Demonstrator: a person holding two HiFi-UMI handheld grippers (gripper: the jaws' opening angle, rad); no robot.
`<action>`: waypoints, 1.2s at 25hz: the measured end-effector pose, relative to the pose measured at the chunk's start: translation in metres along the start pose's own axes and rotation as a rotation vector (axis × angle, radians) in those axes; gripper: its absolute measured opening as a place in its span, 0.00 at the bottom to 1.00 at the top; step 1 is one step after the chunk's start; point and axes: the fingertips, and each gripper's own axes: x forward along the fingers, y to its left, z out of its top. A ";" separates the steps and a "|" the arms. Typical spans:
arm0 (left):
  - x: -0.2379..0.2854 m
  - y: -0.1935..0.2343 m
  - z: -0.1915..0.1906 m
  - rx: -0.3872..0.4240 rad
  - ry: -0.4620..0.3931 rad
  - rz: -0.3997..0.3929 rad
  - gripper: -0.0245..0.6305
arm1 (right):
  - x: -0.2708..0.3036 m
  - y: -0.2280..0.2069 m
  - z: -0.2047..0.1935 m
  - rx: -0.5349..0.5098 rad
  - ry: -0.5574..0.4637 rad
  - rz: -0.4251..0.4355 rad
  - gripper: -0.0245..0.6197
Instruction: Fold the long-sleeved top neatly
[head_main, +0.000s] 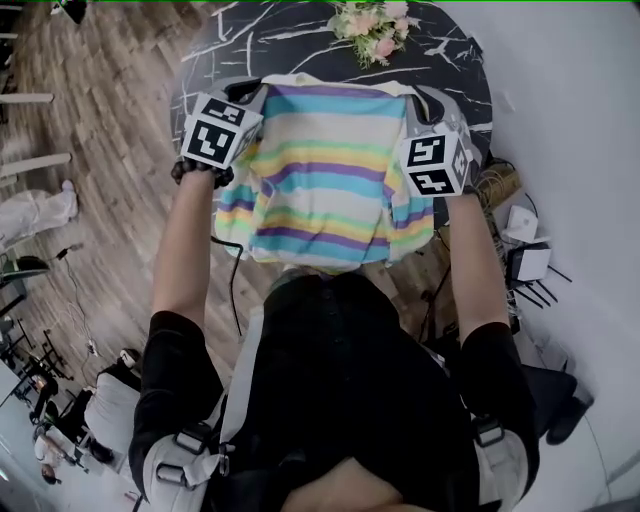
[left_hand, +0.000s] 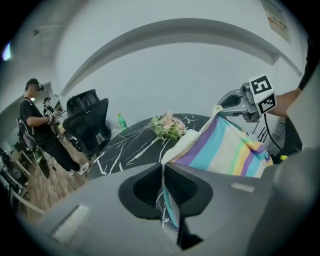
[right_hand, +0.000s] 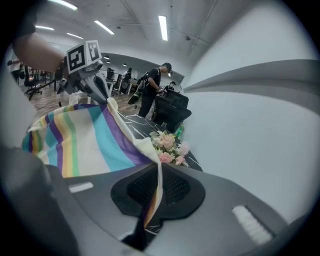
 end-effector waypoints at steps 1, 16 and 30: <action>0.009 0.004 0.001 -0.002 -0.005 0.012 0.07 | 0.010 -0.003 -0.002 0.006 0.003 0.000 0.07; 0.111 0.039 -0.015 0.028 0.029 -0.004 0.08 | 0.097 -0.005 -0.051 0.059 0.143 -0.019 0.07; 0.062 0.043 -0.065 -0.192 -0.012 -0.101 0.21 | 0.076 0.031 -0.047 0.181 0.189 0.008 0.32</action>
